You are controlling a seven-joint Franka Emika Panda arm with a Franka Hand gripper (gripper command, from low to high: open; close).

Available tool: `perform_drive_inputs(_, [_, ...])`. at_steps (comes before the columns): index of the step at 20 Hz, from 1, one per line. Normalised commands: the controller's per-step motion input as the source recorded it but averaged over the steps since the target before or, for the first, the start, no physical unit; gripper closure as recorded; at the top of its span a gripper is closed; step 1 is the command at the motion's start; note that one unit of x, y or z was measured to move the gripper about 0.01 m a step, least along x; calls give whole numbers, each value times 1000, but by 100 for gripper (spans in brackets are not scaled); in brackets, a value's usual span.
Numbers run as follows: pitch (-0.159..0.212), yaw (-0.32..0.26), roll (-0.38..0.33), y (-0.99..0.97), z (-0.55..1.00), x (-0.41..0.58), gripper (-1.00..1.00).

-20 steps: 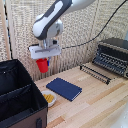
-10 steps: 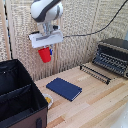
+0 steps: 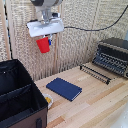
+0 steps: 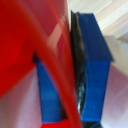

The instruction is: Kindly spot and seek the red cup placed ahead of you. Cautiously adjust your gripper towards the red cup, gripping it gently. Find the after-storage area of the caddy. Relocate the red cup in your grip over the rear portion and softly release it into the compartment.

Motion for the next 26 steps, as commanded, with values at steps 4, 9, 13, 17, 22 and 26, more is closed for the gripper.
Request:
perform_drive_inputs(4, [-29, -52, -17, 825, 494, -90, 100])
perform_drive_inputs(9, [-22, -6, -18, 919, 333, -79, 100])
perform_drive_inputs(13, [-8, 0, -17, 941, 277, -71, 100])
perform_drive_inputs(17, [-7, 0, -16, 961, 123, -51, 100])
perform_drive_inputs(22, [-36, 0, -17, 985, -150, -9, 100])
perform_drive_inputs(26, [-43, 22, -28, 736, -250, -19, 100])
